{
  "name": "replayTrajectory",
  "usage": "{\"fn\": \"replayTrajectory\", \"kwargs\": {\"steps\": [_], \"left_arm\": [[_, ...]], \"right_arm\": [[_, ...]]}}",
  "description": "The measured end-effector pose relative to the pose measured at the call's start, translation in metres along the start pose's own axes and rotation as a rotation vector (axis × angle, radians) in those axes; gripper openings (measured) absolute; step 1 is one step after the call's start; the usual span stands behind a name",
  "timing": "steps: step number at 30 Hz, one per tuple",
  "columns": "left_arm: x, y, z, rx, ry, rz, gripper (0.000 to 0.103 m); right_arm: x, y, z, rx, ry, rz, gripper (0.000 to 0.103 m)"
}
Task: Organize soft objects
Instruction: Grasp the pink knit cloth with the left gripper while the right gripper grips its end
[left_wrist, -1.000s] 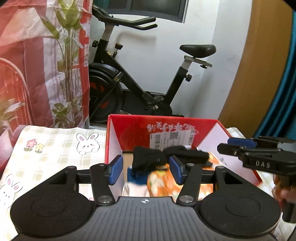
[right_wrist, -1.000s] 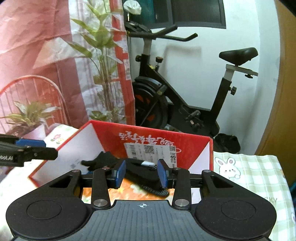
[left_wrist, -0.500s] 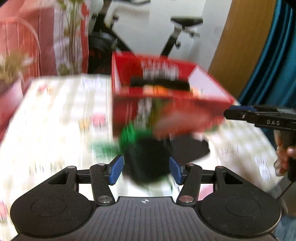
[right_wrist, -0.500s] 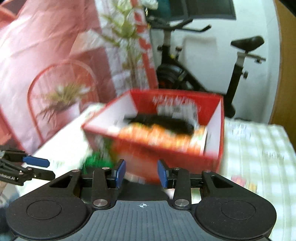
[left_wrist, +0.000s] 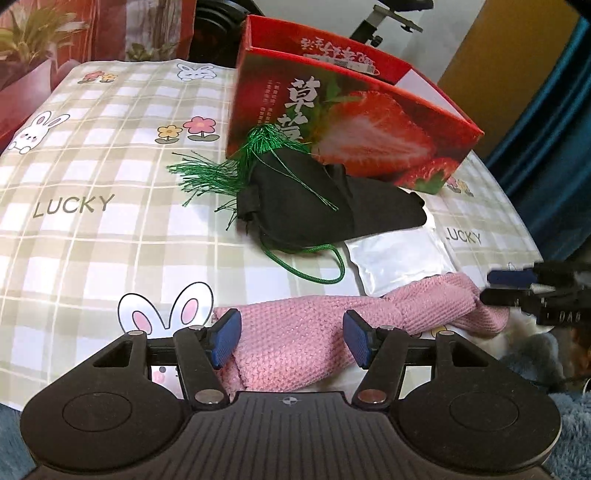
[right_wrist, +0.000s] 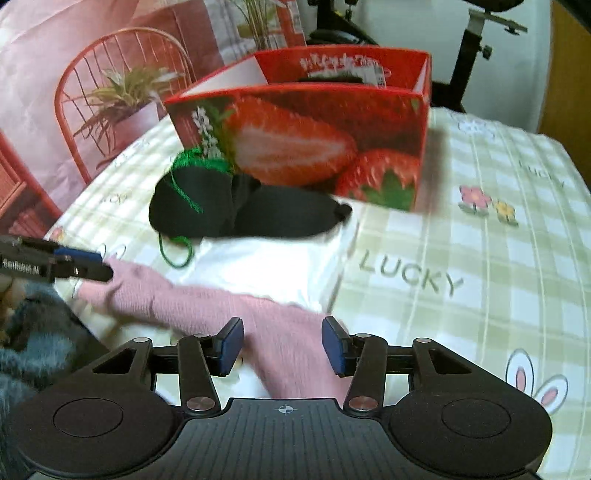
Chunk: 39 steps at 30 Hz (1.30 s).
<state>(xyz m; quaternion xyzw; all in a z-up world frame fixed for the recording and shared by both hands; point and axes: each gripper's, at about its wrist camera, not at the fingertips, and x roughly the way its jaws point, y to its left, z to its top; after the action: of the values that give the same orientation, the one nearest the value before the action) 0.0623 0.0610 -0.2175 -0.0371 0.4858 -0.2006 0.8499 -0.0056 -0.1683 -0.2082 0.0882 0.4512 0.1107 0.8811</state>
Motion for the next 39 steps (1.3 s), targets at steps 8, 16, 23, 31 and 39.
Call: {"fn": "replayTrajectory", "kwargs": {"steps": [8,16,23,31,39], "left_arm": [[0.013,-0.004,-0.012,0.003,0.051,0.001,0.064],[0.025,-0.001,-0.008,-0.003,0.044,-0.019,0.045],[0.041,-0.01,0.011,0.033,0.055,-0.006,0.045],[0.055,-0.011,0.032,0.017,0.027,0.012,0.045],[0.057,-0.005,0.032,-0.02,-0.021,0.019,0.043]], "right_arm": [[0.014,-0.008,-0.011,0.022,0.073,0.025,0.042],[0.04,-0.017,0.007,0.114,0.088,0.11,0.013],[0.06,-0.009,0.024,0.116,0.048,0.097,0.012],[0.066,-0.014,0.026,0.149,0.0,0.097,0.007],[0.053,0.001,0.011,0.055,-0.097,-0.016,0.011]]}}
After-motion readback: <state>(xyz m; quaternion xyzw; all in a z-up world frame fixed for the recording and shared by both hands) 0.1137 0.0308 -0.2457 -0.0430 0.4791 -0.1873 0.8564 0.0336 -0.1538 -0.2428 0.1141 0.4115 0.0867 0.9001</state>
